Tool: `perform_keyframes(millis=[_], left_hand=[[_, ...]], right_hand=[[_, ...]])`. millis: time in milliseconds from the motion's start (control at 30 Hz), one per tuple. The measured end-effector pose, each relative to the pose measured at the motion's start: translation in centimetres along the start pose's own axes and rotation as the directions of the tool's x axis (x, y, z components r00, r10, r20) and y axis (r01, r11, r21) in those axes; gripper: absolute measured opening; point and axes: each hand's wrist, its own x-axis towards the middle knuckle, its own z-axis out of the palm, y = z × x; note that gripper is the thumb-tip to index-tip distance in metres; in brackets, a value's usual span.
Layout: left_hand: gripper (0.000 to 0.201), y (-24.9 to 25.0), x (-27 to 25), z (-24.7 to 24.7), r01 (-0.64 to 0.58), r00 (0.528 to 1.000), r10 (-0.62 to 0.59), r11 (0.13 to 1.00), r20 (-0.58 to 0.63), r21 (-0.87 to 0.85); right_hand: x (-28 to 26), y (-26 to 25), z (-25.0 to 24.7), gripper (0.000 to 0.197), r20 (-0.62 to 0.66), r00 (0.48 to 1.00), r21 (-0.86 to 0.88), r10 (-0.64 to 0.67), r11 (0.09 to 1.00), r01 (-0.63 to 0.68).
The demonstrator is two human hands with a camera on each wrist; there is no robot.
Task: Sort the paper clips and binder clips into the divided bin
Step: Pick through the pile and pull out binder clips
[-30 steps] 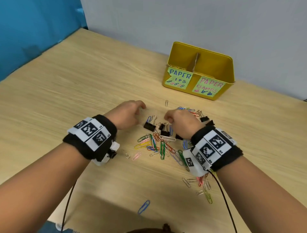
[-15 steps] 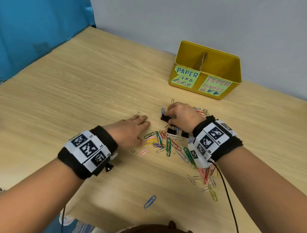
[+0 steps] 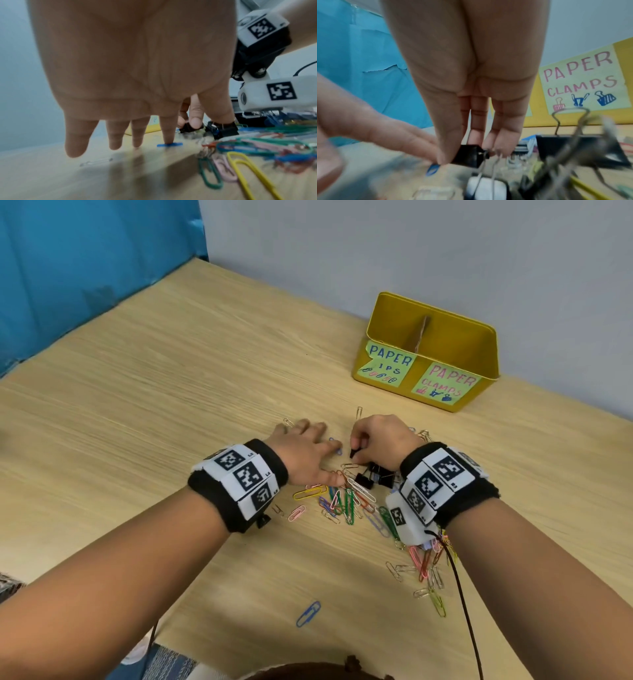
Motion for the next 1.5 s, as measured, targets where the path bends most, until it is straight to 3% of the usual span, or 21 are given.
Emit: perform_keyframes(millis=[133, 267, 367, 467, 567, 667, 767, 900, 1000, 1067, 1133, 1300, 1400, 1500], left_hand=[[0.076, -1.9, -1.4, 0.3, 0.062, 0.998, -0.063, 0.997, -0.02, -0.036], [0.085, -3.0, -1.7, 1.2, 0.063, 0.997, -0.059, 0.995, 0.059, -0.073], [0.088, -1.8, -2.9, 2.1, -0.003, 0.998, 0.005, 1.0, 0.07, -0.02], [0.077, 0.4, -4.5, 3.2, -0.142, 0.986, 0.14, 0.99, 0.092, 0.017], [0.067, 0.7, -5.3, 3.7, -0.211, 0.976, 0.216, 0.97, 0.033, -0.124], [0.067, -0.6, -5.4, 3.9, -0.091, 0.992, 0.063, 0.955, -0.11, -0.282], [0.068, -0.4, -5.4, 4.0, 0.055, 0.994, -0.069, 0.985, -0.081, -0.166], [0.061, 1.5, -5.2, 3.6, -0.053, 0.997, 0.044, 0.99, -0.063, -0.134], [0.072, 1.9, -4.6, 3.1, -0.091, 0.989, 0.073, 0.986, -0.125, -0.137], [0.075, 2.1, -4.2, 2.8, -0.11, 0.993, 0.107, 0.993, -0.051, -0.053], [0.074, 2.1, -3.7, 2.2, -0.088, 0.996, 0.087, 0.996, 0.011, 0.017], [0.071, 0.3, -2.2, 0.5, 0.039, 0.999, -0.039, 0.998, -0.017, 0.043], [0.068, -1.6, -1.5, -0.3, 0.101, 0.994, -0.101, 0.995, -0.05, 0.007], [0.069, -2.9, -1.4, -0.2, 0.071, 0.987, -0.081, 0.994, -0.137, -0.083]], right_hand=[[0.4, -0.3, -1.6, 0.015, -0.076, 0.997, 0.09, 0.011, 0.996, -0.004], [1.5, -1.0, -2.7, 0.04, -0.055, 0.995, 0.072, 0.087, 0.994, -0.083], [2.5, -1.1, -1.9, 0.036, 0.071, 0.991, -0.101, 0.115, 0.989, -0.108], [2.4, -1.5, -0.5, 0.036, 0.181, 0.981, -0.204, 0.07, 0.979, -0.032], [0.6, -1.0, -0.7, 0.039, 0.253, 0.967, -0.211, 0.04, 0.977, 0.014], [-1.5, -0.2, -1.5, 0.045, 0.176, 0.983, -0.14, 0.056, 0.99, -0.032], [-2.9, -0.9, -0.5, 0.05, 0.183, 0.981, -0.252, 0.071, 0.967, -0.023], [-4.1, -1.5, 1.6, 0.055, 0.316, 0.949, -0.303, 0.018, 0.95, 0.082], [-4.5, -0.9, 1.1, 0.055, 0.201, 0.979, -0.234, -0.008, 0.971, 0.056], [-4.3, -0.8, 0.5, 0.053, 0.123, 0.992, -0.179, 0.022, 0.984, 0.001], [-3.3, -0.8, -0.1, 0.055, 0.096, 0.993, -0.17, 0.061, 0.985, -0.045], [-0.6, -0.9, 0.2, 0.052, 0.173, 0.974, -0.268, 0.147, 0.959, -0.097], [-1.3, -1.3, 0.6, 0.053, 0.24, 0.962, -0.386, 0.127, 0.922, -0.026], [-3.3, -1.7, 1.6, 0.055, 0.319, 0.947, -0.465, 0.029, 0.876, 0.13]])
